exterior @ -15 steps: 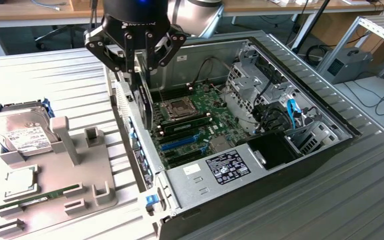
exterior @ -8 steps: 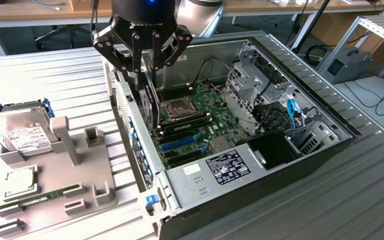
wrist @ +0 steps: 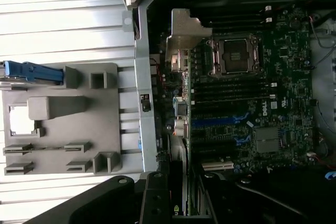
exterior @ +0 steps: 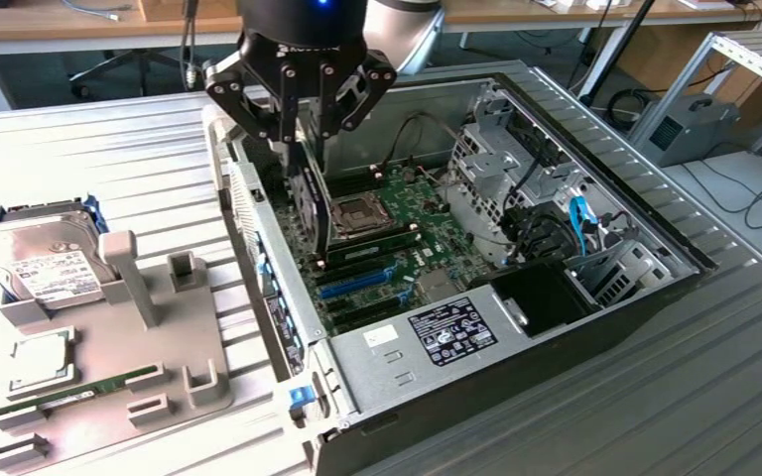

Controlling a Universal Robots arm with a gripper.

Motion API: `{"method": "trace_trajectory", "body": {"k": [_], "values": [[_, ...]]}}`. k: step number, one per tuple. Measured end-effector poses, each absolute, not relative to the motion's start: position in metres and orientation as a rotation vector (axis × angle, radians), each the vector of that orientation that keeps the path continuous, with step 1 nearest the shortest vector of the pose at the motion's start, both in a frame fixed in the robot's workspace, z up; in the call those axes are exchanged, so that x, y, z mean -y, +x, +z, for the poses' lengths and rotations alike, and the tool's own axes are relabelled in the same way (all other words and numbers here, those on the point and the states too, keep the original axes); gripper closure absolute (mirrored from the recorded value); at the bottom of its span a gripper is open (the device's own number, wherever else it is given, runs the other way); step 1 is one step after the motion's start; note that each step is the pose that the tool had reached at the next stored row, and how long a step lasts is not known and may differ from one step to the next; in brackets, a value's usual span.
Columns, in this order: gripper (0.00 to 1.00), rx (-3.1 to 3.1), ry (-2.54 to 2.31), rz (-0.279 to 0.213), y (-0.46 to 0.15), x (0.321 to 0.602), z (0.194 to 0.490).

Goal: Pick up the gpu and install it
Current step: 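Pick up the gpu and move the gpu toward the slot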

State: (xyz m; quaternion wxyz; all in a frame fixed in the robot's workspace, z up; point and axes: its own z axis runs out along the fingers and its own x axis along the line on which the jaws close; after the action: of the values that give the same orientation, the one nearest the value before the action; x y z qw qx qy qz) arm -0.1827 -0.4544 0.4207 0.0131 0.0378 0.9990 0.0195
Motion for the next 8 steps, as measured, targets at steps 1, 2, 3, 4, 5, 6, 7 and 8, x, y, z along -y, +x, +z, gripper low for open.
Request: {"method": "trace_trajectory", "body": {"k": [1,2,3,4,5,6,7,8], "values": [[0.74,-3.112,0.118,0.061,-0.1809,0.4544,0.4205],[0.74,-3.112,0.118,0.06,-0.1799,0.4544,0.4204],[0.74,-3.112,0.118,0.061,-0.1787,0.4544,0.4202],[0.74,-3.112,0.118,0.06,-0.1772,0.4544,0.42],[0.74,-3.112,0.118,0.06,-0.176,0.4544,0.4199],[0.74,-3.112,0.118,0.06,-0.1751,0.4544,0.4198],[0.74,-3.112,0.118,0.06,-0.174,0.4544,0.4196],[0.74,-3.112,0.118,0.06,-0.1729,0.4544,0.4195]]}}
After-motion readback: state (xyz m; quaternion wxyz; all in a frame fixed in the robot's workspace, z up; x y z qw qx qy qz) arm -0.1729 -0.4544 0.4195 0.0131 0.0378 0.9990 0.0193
